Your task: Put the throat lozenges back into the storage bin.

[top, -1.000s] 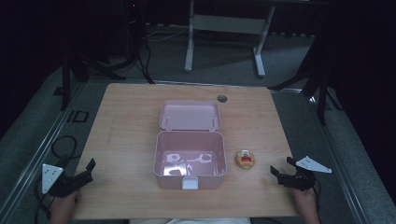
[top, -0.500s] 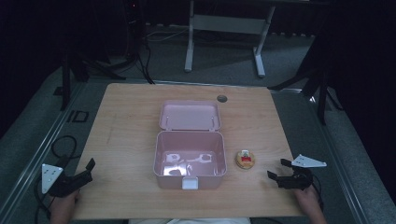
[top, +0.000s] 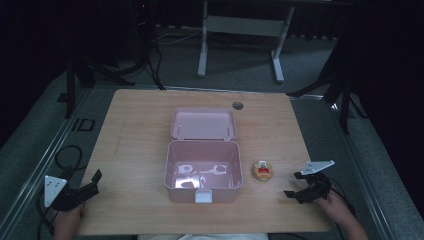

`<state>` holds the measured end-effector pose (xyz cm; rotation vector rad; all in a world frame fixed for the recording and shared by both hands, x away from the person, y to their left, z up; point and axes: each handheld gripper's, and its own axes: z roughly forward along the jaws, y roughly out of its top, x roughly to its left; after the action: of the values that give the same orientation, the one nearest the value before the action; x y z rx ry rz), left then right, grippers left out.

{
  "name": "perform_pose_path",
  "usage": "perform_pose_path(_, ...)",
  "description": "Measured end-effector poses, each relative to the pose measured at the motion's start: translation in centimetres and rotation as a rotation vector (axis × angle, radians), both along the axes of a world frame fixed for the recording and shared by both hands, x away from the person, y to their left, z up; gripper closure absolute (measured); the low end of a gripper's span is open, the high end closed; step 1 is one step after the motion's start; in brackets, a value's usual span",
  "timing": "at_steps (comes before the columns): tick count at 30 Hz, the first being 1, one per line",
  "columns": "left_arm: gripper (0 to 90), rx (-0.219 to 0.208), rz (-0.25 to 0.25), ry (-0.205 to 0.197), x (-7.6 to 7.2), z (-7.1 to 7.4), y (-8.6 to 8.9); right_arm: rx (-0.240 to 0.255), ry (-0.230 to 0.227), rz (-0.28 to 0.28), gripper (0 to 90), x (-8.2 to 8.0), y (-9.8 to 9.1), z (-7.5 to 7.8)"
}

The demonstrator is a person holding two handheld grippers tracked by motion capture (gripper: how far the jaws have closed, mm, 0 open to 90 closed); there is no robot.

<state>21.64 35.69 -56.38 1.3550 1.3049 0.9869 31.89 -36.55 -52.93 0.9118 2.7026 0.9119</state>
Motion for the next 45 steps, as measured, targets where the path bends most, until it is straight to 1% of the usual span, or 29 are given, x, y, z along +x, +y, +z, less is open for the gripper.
perform_pose_path(1,2.4,0.000,0.000,-0.001,0.0,0.0,0.0,-0.040,0.023,0.032,11.1,0.3,0.6,0.3)
perform_pose_path(4,2.4,0.000,0.000,-0.001,0.0,0.0,0.0,-0.111,0.044,0.080,11.2,0.6,1.5,0.9)
perform_pose_path(5,2.4,0.000,0.000,-0.001,0.0,0.0,0.0,-0.132,0.053,0.091,11.2,0.8,1.7,1.1)
perform_pose_path(6,2.5,0.000,0.000,-0.001,0.0,0.0,0.0,-0.164,0.058,0.109,11.2,0.9,2.0,1.4)
perform_pose_path(7,2.4,0.001,0.000,-0.001,0.0,0.0,0.0,-0.184,0.073,0.121,11.2,1.0,2.3,1.6)
perform_pose_path(10,2.4,0.002,0.000,-0.002,0.0,0.0,0.0,-0.247,0.087,0.158,11.2,1.3,3.0,2.2)
perform_pose_path(11,2.4,0.002,0.000,-0.002,0.0,0.0,0.0,-0.283,0.099,0.172,11.2,1.3,3.4,2.4)
perform_pose_path(13,2.4,0.001,0.001,-0.001,0.0,0.0,0.0,-0.323,0.118,0.199,11.2,1.5,3.9,2.6)
perform_pose_path(14,2.4,0.002,0.001,-0.001,0.0,0.0,0.0,-0.357,0.130,0.213,11.2,1.5,4.3,2.7)
perform_pose_path(15,2.4,0.002,0.000,-0.001,0.0,0.0,0.0,-0.377,0.140,0.222,11.2,1.6,4.5,2.7)
perform_pose_path(16,2.4,0.002,0.001,-0.001,0.0,0.0,0.0,-0.410,0.150,0.232,11.2,1.7,4.8,2.7)
perform_pose_path(18,2.5,0.002,0.001,-0.001,0.0,0.0,0.0,-0.459,0.169,0.253,11.2,1.9,5.3,2.8)
perform_pose_path(22,2.4,0.003,0.001,-0.002,0.0,0.0,0.0,-0.531,0.186,0.284,11.2,2.1,6.1,3.0)
perform_pose_path(23,2.4,0.004,0.000,-0.001,0.0,0.0,0.0,-0.541,0.190,0.288,11.2,2.2,6.2,3.1)
perform_pose_path(25,2.4,0.004,0.000,-0.001,0.0,0.0,0.0,-0.560,0.217,0.303,11.2,2.4,6.5,3.1)
perform_pose_path(27,2.4,0.004,0.000,-0.001,0.0,0.0,0.0,-0.579,0.228,0.316,11.2,2.6,6.8,3.2)
perform_pose_path(29,2.4,0.004,0.000,-0.002,0.0,0.0,0.0,-0.587,0.226,0.325,11.2,2.6,7.0,3.3)
perform_pose_path(32,2.4,0.004,0.000,-0.001,0.0,0.0,0.0,-0.581,0.191,0.340,11.2,3.1,7.6,4.0)
perform_pose_path(35,2.4,0.005,-0.001,0.000,0.0,0.0,0.0,-0.573,0.170,0.342,11.2,3.6,8.0,4.5)
perform_pose_path(36,2.4,0.005,-0.001,0.000,0.0,0.0,0.0,-0.563,0.162,0.332,11.2,3.9,8.2,4.7)
perform_pose_path(37,2.4,0.005,-0.001,0.000,0.0,0.0,0.0,-0.550,0.161,0.327,11.2,4.2,8.3,4.9)
perform_pose_path(39,2.4,0.004,-0.001,-0.001,0.0,0.0,0.0,-0.553,0.169,0.330,11.3,4.7,8.5,5.1)
perform_pose_path(42,2.4,0.004,-0.002,-0.001,0.0,0.0,0.0,-0.521,0.165,0.341,11.3,5.4,9.0,5.5)
perform_pose_path(45,2.4,0.004,-0.004,-0.001,0.0,0.0,0.0,-0.527,0.137,0.374,11.2,5.6,9.8,5.6)
